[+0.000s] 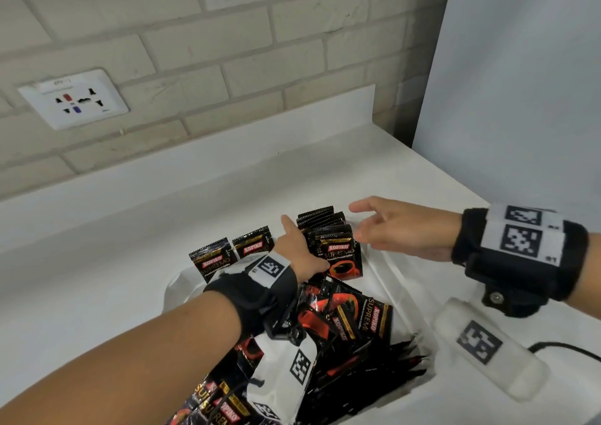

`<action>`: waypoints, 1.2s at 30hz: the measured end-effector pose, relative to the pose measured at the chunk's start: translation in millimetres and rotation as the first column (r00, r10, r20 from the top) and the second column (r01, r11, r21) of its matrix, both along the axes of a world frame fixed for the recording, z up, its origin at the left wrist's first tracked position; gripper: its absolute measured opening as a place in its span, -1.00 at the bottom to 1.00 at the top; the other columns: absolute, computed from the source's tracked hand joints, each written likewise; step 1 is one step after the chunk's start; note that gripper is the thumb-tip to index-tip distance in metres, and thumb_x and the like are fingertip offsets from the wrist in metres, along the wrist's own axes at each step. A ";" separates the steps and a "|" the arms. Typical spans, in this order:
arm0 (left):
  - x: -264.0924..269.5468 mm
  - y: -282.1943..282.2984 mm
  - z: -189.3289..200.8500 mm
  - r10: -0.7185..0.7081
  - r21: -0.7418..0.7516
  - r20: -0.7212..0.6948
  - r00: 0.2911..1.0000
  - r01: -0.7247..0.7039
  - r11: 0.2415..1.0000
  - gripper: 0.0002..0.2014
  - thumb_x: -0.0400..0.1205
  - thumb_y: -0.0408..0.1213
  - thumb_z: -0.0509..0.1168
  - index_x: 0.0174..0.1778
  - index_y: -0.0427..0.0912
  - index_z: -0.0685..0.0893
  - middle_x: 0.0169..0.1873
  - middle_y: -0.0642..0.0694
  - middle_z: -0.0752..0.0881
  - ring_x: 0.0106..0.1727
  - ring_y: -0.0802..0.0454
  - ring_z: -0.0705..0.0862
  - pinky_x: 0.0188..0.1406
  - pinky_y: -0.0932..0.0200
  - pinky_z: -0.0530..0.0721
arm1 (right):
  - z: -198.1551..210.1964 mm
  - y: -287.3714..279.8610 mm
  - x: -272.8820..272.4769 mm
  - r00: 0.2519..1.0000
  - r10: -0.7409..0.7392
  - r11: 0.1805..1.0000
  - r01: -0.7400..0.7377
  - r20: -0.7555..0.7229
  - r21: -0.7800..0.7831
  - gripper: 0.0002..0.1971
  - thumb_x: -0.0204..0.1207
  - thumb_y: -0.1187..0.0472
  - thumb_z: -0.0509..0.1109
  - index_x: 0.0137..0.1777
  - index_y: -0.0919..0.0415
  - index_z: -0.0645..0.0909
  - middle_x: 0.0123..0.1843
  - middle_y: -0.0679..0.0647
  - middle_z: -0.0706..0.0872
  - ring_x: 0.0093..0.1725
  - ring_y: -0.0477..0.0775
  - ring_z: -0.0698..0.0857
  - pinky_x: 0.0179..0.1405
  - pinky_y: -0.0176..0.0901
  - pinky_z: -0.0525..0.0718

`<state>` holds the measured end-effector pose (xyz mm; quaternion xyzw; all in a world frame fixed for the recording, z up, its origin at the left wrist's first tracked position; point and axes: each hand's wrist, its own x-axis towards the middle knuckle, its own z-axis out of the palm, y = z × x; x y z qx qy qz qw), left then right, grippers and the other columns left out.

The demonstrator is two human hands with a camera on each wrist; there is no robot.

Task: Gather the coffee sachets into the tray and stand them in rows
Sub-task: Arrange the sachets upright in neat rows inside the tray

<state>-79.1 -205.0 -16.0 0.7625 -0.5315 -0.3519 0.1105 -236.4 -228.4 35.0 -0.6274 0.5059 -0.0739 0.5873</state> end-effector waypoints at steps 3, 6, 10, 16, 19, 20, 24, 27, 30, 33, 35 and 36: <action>1.0 -0.7 -2.9 0.010 -0.006 -0.012 1.000 -0.010 1.000 -0.07 0.51 -0.24 0.44 0.56 -0.35 -0.12 0.12 -0.28 0.64 0.13 -0.19 0.67 -0.12 0.16 0.61 | -5.3 5.2 6.8 0.991 -0.083 0.990 0.070 0.103 0.122 -0.31 0.58 0.45 0.22 0.62 0.23 -0.04 0.56 0.21 0.28 0.47 0.10 0.38 0.32 -0.17 0.38; 2.1 -0.1 -3.9 0.003 -0.007 -0.051 0.999 -0.003 1.000 -0.13 0.51 -0.25 0.43 0.54 -0.33 -0.03 -0.06 -0.21 0.59 -0.01 -0.15 0.68 -0.37 0.26 0.55 | -13.0 7.5 17.1 0.974 -0.164 0.973 0.134 0.157 0.188 -0.57 0.56 0.56 0.17 0.41 0.34 0.32 0.37 0.26 0.48 0.23 0.12 0.55 0.20 -0.09 0.50; 1.0 2.0 -4.5 -0.017 0.000 -0.084 0.996 0.017 1.000 -0.13 0.56 -0.30 0.37 0.58 -0.33 -0.12 0.10 -0.36 0.63 -0.07 -0.11 0.67 -0.54 0.39 0.47 | -23.4 6.3 30.7 0.962 -0.239 0.959 0.213 0.133 0.186 -0.71 0.53 0.62 0.10 0.07 0.28 0.49 0.12 0.34 0.60 0.10 0.29 0.62 0.25 0.28 0.56; -4.7 1.5 -4.5 -0.070 0.000 -0.080 0.994 0.070 0.998 -0.09 0.59 -0.33 0.33 0.59 -0.31 -0.26 0.29 -0.34 0.55 0.26 -0.24 0.59 0.06 0.10 0.58 | -26.4 5.5 38.6 0.951 -0.252 0.953 0.211 0.181 0.217 -0.58 0.50 0.65 0.05 0.27 0.30 0.41 0.19 0.38 0.57 0.06 0.31 0.57 -0.01 0.27 0.58; -2.8 2.4 -1.0 -0.086 0.004 -0.093 0.992 0.087 0.996 -0.09 0.60 -0.30 0.33 0.60 -0.33 -0.25 0.17 -0.28 0.62 0.11 -0.16 0.66 -0.15 0.24 0.56 | -29.1 2.8 35.9 0.945 -0.257 0.947 0.205 0.203 0.247 -0.55 0.51 0.65 0.03 0.31 0.28 0.42 0.09 0.28 0.61 0.03 0.25 0.59 0.12 0.28 0.57; -1.8 2.5 1.4 -0.099 0.006 -0.087 0.991 0.100 0.995 -0.07 0.60 -0.28 0.33 0.59 -0.32 -0.29 0.06 -0.22 0.64 -0.04 -0.07 0.68 -0.28 0.33 0.55 | -29.3 2.2 34.6 0.945 -0.254 0.947 0.200 0.207 0.251 -0.54 0.52 0.65 0.02 0.32 0.29 0.42 0.08 0.27 0.62 0.03 0.23 0.59 0.13 0.26 0.57; 5.8 2.9 15.5 -0.130 0.010 -0.055 0.990 0.130 0.991 0.02 0.58 -0.17 0.36 0.59 -0.27 -0.38 -0.12 -0.08 0.60 -0.22 0.10 0.57 -0.51 0.44 0.48 | -20.1 1.7 27.6 0.948 -0.239 0.951 0.185 0.208 0.250 -0.51 0.53 0.63 0.08 0.45 0.34 0.34 0.37 0.31 0.54 0.25 0.25 0.58 0.18 0.13 0.58; 15.5 8.8 34.6 -0.167 0.026 -0.047 0.985 0.169 0.985 -0.02 0.58 -0.13 0.36 0.61 -0.20 -0.31 0.36 -0.14 0.57 0.16 0.00 0.61 0.01 0.35 0.47 | -7.2 1.4 18.5 0.959 -0.215 0.967 0.183 0.184 0.176 -0.31 0.56 0.55 0.15 0.63 0.20 0.01 0.62 0.24 0.18 0.55 0.17 0.27 0.41 0.00 0.37; 28.7 23.8 60.1 -0.211 -0.012 -0.026 0.977 0.211 0.977 -0.12 0.60 -0.12 0.33 0.64 -0.07 -0.18 0.45 -0.09 0.50 0.33 0.02 0.56 0.18 0.34 0.32 | 6.6 6.1 4.5 0.993 -0.071 0.997 0.073 0.097 -0.022 -0.37 0.58 0.45 0.22 0.61 0.16 0.10 0.62 0.16 0.20 0.56 0.05 0.25 0.47 -0.18 0.30; 46.4 45.5 79.9 -0.206 -0.117 -0.021 0.978 0.202 0.972 -0.24 0.58 -0.13 0.34 0.62 0.09 0.07 0.35 0.00 0.60 0.27 0.12 0.61 0.27 0.30 0.43 | 16.1 17.5 -6.5 0.977 0.193 0.959 -0.207 -0.093 -0.193 -0.54 0.59 0.30 0.27 0.48 0.14 0.35 0.44 0.04 0.50 0.34 -0.10 0.51 0.19 -0.43 0.48; 57.8 63.5 87.3 -0.209 -0.167 -0.044 0.977 0.200 0.966 -0.34 0.54 -0.12 0.36 0.54 0.18 0.25 0.25 0.09 0.66 0.16 0.24 0.66 0.24 0.31 0.52 | 11.9 25.9 -7.9 0.872 0.387 0.875 -0.449 -0.299 -0.180 -0.53 0.58 0.11 0.29 0.48 0.12 0.36 0.41 0.01 0.54 0.32 -0.11 0.55 0.32 -0.34 0.47; 63.0 73.2 89.1 -0.208 -0.179 -0.063 0.976 0.194 0.964 -0.40 0.52 -0.12 0.37 0.47 0.23 0.33 0.18 0.16 0.69 0.08 0.33 0.68 0.16 0.39 0.55 | 7.8 29.4 -7.0 0.806 0.453 0.833 -0.535 -0.383 -0.140 -0.48 0.57 0.02 0.29 0.49 0.11 0.34 0.42 0.01 0.53 0.35 -0.09 0.54 0.37 -0.29 0.44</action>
